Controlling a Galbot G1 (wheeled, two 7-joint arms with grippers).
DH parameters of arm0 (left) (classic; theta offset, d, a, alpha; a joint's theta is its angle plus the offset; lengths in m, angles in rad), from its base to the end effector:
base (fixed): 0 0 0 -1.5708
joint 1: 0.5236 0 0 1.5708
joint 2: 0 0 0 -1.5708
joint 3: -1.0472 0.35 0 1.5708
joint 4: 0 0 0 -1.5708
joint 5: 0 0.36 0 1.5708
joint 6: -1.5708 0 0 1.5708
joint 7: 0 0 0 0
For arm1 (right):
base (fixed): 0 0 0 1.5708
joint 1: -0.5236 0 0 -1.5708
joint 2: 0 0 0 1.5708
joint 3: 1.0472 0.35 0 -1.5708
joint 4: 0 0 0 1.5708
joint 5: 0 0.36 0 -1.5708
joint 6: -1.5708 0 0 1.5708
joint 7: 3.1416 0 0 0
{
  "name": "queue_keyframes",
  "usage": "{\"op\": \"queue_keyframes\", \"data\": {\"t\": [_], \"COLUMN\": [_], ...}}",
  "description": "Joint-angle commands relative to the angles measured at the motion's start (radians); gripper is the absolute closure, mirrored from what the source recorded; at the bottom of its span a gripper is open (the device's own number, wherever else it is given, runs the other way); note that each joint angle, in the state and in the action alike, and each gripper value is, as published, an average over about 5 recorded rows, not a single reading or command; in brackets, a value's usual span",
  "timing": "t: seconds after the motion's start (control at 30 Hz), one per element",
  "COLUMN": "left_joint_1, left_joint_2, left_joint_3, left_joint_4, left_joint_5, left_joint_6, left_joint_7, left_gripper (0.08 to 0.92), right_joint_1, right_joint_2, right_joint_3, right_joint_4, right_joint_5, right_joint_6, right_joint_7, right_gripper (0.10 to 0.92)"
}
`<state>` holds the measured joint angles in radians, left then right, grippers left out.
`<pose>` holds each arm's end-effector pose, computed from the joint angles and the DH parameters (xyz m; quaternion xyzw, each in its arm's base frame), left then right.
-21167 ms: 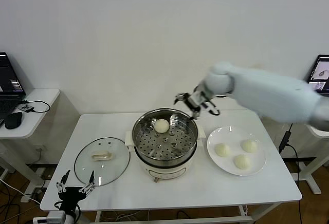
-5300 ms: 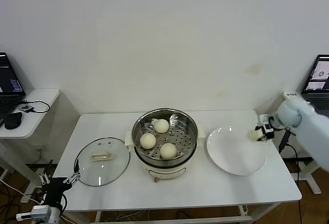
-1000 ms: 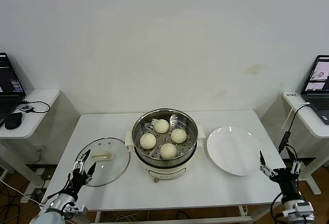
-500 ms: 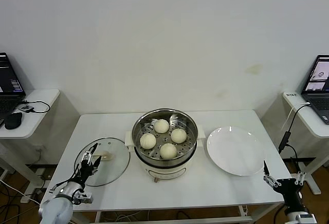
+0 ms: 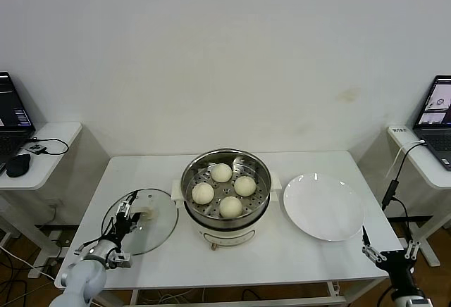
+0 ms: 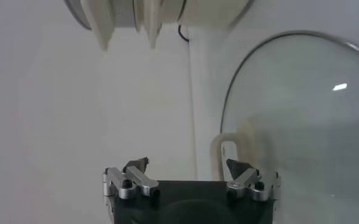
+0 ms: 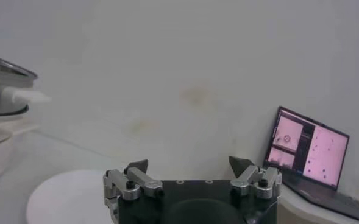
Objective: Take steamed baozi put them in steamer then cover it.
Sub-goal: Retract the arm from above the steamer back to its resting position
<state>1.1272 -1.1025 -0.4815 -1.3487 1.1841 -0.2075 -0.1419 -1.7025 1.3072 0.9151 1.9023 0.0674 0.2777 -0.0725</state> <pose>0.3186 0.1806 -0.4165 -0.1143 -0.6863 -0.7183 0.0025 0.1331 -0.1861 -0.3431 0.0527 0.9811 -0.1864 0.0010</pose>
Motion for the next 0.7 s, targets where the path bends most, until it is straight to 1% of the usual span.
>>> {"op": "queue_keyframes", "data": {"t": [0.03, 0.1, 0.2, 0.5, 0.7], "left_joint_1": [-0.047, -0.049, -0.051, -0.042, -0.030], "left_joint_2": [0.002, 0.000, -0.005, -0.018, -0.030], "left_joint_3": [0.011, 0.012, 0.014, 0.015, 0.002], "left_joint_4": [0.054, 0.059, 0.066, 0.080, 0.066], "left_joint_5": [0.005, 0.006, 0.008, 0.016, 0.014], "left_joint_6": [0.004, 0.005, 0.006, 0.014, 0.013], "left_joint_7": [0.002, 0.002, -0.001, -0.027, -0.069], "left_gripper": [0.177, 0.181, 0.229, 0.484, 0.657], "right_joint_1": [-0.002, 0.000, 0.003, 0.004, 0.004], "right_joint_2": [0.003, 0.004, 0.007, 0.009, 0.009], "right_joint_3": [-0.004, -0.009, -0.015, -0.020, -0.026], "right_joint_4": [-0.012, -0.016, -0.019, -0.022, -0.019], "right_joint_5": [-0.005, -0.007, -0.011, -0.014, -0.014], "right_joint_6": [0.005, 0.005, 0.006, 0.008, 0.011], "right_joint_7": [-0.001, -0.001, -0.001, -0.002, -0.001], "right_gripper": [0.203, 0.203, 0.203, 0.203, 0.203]}}
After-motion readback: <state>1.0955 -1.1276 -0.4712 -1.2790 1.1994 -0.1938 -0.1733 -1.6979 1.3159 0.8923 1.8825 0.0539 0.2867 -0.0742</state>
